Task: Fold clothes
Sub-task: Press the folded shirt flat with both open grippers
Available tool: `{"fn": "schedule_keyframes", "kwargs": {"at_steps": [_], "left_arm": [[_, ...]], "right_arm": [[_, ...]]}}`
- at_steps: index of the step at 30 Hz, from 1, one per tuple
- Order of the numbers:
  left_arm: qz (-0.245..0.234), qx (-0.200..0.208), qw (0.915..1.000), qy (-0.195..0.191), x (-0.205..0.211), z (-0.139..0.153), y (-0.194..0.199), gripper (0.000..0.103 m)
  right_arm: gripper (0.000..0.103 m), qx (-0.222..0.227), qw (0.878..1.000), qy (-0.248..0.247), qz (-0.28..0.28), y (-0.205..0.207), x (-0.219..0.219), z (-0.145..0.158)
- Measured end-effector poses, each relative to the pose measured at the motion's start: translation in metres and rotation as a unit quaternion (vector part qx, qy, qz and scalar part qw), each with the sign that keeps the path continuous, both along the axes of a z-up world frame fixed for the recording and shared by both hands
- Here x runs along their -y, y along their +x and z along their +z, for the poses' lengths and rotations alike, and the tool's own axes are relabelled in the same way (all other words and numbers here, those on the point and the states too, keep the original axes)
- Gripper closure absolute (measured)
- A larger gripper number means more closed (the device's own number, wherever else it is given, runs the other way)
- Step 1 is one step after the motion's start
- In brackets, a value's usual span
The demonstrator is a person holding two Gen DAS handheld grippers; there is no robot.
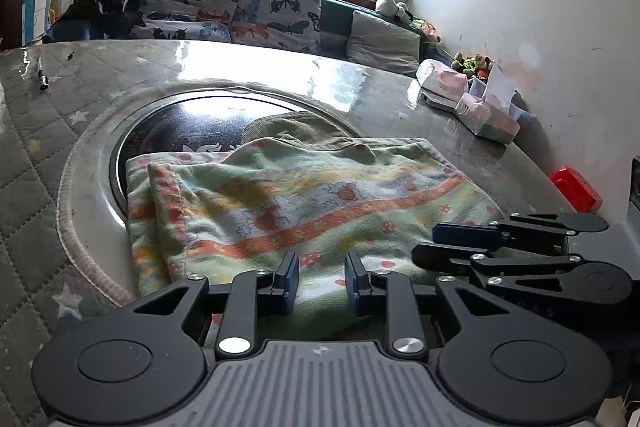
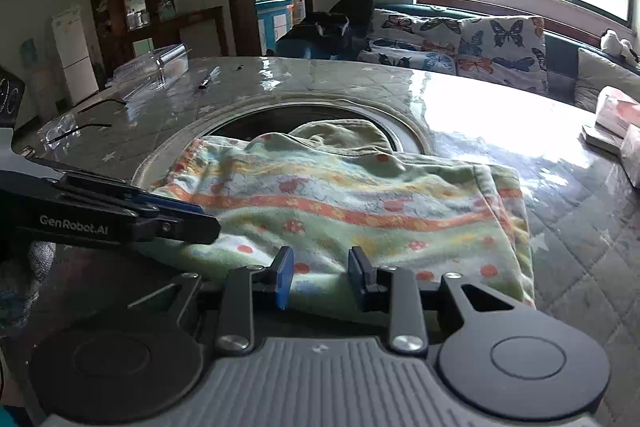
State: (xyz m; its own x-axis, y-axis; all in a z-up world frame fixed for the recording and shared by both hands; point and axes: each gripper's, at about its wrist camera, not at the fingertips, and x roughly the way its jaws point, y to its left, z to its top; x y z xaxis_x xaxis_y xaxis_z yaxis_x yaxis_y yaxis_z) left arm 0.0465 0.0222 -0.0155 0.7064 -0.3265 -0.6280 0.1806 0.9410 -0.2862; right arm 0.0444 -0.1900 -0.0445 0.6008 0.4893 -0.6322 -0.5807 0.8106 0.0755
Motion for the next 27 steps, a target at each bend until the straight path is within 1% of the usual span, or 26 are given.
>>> {"fn": "schedule_keyframes", "kwargs": {"at_steps": [2,5,10,14,18,20,24,27], "left_arm": [[0.001,0.002,1.0,-0.001,-0.001,0.001,-0.001,0.076],[0.007,0.001,1.0,-0.006,-0.005,0.0,-0.002,0.076],[0.016,-0.002,0.9998,-0.008,-0.012,-0.002,-0.004,0.076],[0.021,-0.007,0.9996,-0.015,-0.018,-0.003,-0.005,0.075],[0.015,-0.008,0.9998,-0.014,-0.02,-0.002,-0.004,0.075],[0.015,-0.009,0.9997,-0.015,-0.021,-0.003,-0.003,0.075],[0.021,-0.01,0.9996,-0.016,-0.025,-0.004,-0.004,0.075],[0.028,-0.012,0.9993,-0.021,-0.031,-0.004,-0.005,0.075]], "right_arm": [[0.073,0.001,1.0,0.008,-0.007,-0.001,0.004,0.003],[0.073,0.0,0.999,0.021,-0.031,0.004,0.016,0.007],[0.073,-0.011,0.997,0.021,-0.079,0.015,0.044,0.001],[0.073,-0.007,0.996,0.022,-0.087,0.016,0.051,0.003],[0.073,-0.004,0.995,0.026,-0.094,0.019,0.055,0.004],[0.073,-0.005,0.995,0.033,-0.097,0.025,0.054,0.004],[0.073,-0.018,0.994,0.027,-0.102,0.034,0.055,-0.005],[0.073,-0.021,0.995,0.025,-0.098,0.032,0.058,-0.005]]}}
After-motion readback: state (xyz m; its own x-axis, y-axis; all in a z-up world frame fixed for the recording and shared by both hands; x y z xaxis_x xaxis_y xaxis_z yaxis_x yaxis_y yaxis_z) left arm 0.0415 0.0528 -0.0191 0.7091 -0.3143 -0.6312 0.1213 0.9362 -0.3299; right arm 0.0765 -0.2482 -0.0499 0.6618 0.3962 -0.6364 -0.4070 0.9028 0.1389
